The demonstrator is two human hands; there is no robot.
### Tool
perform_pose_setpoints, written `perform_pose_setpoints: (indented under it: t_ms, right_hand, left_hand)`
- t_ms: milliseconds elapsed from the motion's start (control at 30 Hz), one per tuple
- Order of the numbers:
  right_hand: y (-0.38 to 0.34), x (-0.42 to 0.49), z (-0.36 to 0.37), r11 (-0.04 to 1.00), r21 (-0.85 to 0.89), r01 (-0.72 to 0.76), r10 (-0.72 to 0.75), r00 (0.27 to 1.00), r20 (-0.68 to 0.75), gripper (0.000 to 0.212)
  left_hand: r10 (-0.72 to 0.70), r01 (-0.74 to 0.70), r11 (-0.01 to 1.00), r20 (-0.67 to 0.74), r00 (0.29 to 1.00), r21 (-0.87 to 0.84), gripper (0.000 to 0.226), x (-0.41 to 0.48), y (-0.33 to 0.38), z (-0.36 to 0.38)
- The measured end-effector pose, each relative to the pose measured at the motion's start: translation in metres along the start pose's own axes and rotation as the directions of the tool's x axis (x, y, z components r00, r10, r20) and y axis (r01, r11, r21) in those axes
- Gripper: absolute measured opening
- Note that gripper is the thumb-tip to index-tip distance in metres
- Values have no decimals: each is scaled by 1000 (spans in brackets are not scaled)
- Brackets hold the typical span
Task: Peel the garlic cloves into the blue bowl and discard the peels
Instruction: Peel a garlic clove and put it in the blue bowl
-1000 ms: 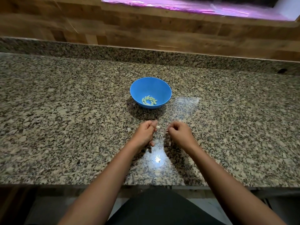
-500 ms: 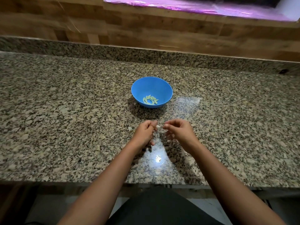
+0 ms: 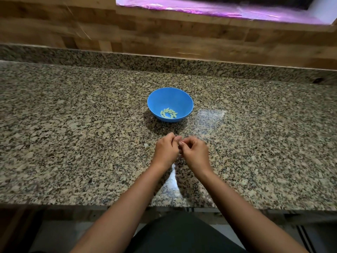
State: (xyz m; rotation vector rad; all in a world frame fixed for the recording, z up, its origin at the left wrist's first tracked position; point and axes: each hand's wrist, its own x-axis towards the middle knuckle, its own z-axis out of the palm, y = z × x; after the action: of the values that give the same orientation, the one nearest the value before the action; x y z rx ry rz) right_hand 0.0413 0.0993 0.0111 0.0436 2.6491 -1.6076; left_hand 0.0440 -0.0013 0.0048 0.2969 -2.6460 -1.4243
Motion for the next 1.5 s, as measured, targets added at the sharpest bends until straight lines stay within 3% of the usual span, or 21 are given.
perform_pose_setpoints:
  t_ms: [133, 200, 300, 367, 500, 667, 867, 1300, 1500]
  right_hand:
    - [-6, -6, 3, 999, 41, 7, -6, 1000, -19, 10]
    - [-10, -4, 0, 971, 217, -99, 92, 995, 42, 9]
    - [-15, 0, -11, 807, 505, -307, 220, 949, 225, 5]
    - [-15, 3, -15, 756, 559, -340, 224, 937, 267, 6]
    - [-9, 7, -19, 796, 524, -304, 196, 948, 252, 13]
    - [-7, 8, -20, 925, 340, -171, 105, 973, 204, 9]
    - [-12, 10, -21, 976, 206, -76, 40, 984, 176, 13]
    - [-17, 8, -25, 936, 331, -122, 46, 972, 230, 6]
    - [-14, 11, -26, 943, 310, -124, 51, 971, 234, 6]
  left_hand:
    - [-45, 45, 997, -8, 999, -64, 28, 1, -3, 1]
    - [-94, 101, 977, 45, 995, -187, 32, 4, -7, -2]
    - [-128, 174, 916, 148, 981, -362, 25, 5, -11, -8]
    - [-154, 241, 836, 210, 965, -493, 20, 6, -12, -11]
    - [-157, 311, 706, 287, 945, -637, 13, 6, -14, -13]
    - [-161, 322, 687, 295, 942, -652, 7, 8, -12, -16]
    - [-200, 363, 630, 308, 930, -687, 10, 10, -11, -17]
    - [-222, 411, 541, 347, 911, -734, 6, 12, -3, -19]
    - [-245, 407, 582, 326, 913, -703, 6, 14, -1, -17]
